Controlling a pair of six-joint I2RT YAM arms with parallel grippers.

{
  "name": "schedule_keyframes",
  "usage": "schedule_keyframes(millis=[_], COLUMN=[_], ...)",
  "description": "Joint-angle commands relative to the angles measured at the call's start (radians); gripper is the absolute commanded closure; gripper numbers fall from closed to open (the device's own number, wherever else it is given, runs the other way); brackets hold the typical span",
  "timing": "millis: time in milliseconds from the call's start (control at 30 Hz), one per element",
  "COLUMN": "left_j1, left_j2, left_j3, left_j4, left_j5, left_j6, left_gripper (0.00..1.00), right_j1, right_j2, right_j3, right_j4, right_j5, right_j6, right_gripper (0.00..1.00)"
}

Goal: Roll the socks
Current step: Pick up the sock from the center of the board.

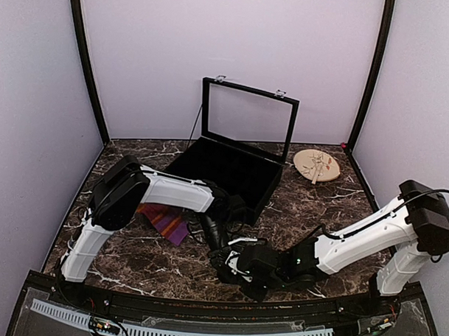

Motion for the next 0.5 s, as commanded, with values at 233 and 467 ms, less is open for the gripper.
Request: schedule_keyframes(millis=[233, 467], left_j1=[0.032, 0.054], left_j2=[0.000, -0.042], left_j3=[-0.040, -0.102], left_j4=[0.037, 0.071], left_j5=[-0.212, -0.267], left_j6=[-0.102, -0.138], left_gripper=[0.60, 0.60], right_j1=[-0.032, -0.037], right_j2=[0.022, -0.015], right_j3=[-0.018, -0.027], right_j4=[-0.060, -0.051], right_j5=[-0.078, -0.087], right_j6=[0.039, 0.058], right_gripper=[0.95, 0.97])
